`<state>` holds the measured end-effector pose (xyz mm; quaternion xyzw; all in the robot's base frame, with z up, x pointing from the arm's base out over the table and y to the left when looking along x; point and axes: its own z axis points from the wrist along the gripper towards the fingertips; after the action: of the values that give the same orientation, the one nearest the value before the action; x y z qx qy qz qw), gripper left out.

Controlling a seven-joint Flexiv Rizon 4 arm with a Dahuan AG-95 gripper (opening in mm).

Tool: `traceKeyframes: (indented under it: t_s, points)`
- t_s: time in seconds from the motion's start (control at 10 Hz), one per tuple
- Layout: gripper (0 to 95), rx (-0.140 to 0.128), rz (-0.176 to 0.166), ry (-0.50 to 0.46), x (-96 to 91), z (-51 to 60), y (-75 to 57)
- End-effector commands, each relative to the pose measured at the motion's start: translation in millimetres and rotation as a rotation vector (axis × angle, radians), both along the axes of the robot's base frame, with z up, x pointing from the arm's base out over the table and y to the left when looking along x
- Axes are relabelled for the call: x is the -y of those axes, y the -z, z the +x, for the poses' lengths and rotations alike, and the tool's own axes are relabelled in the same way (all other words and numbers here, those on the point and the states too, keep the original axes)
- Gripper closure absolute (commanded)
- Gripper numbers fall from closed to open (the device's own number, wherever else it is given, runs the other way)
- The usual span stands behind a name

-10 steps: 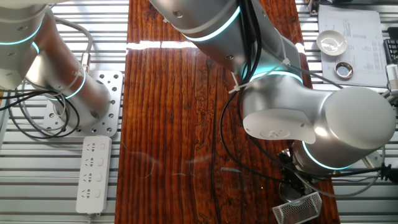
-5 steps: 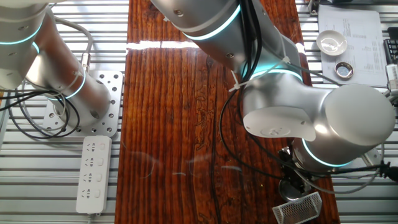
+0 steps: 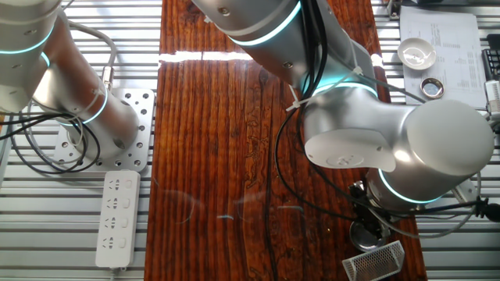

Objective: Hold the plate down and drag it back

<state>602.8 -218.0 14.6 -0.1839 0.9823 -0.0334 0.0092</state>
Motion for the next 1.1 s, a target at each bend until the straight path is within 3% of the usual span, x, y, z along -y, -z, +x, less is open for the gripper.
traceKeyframes:
  t_s: [0.1,1.1]
  points:
    - [95.0,0.001,-0.001,-0.001,-0.9,-0.7,0.5]
    - [95.0,0.000,0.002,0.016,-10.0,0.5,-0.2]
